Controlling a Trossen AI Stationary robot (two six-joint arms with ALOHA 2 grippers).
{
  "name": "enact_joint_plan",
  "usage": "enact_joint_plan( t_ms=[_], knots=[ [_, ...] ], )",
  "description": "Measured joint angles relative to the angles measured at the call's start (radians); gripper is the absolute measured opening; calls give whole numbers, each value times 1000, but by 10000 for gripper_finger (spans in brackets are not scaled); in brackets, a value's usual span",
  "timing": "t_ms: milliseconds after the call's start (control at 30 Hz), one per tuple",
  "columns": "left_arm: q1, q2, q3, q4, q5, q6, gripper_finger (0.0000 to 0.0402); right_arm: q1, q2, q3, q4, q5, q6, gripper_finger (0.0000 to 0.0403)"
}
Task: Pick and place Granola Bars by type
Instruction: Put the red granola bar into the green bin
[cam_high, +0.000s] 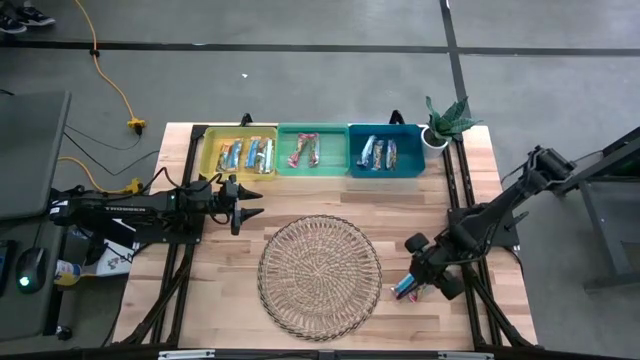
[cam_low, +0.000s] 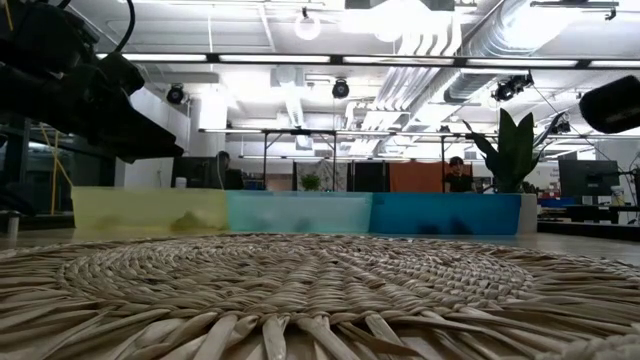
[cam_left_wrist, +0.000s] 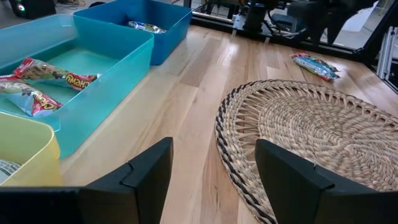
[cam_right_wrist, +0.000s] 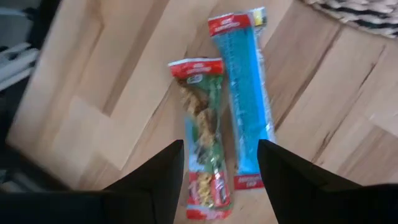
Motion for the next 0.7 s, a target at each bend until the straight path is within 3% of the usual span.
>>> enact_joint_plan(
  t_ms=[167,700],
  knots=[
    [0,0,0,0,0,0,225,2,57,-1,26,67,9,191],
    [0,0,0,0,0,0,225,2,171,-1,171,120,-27,191]
  ],
)
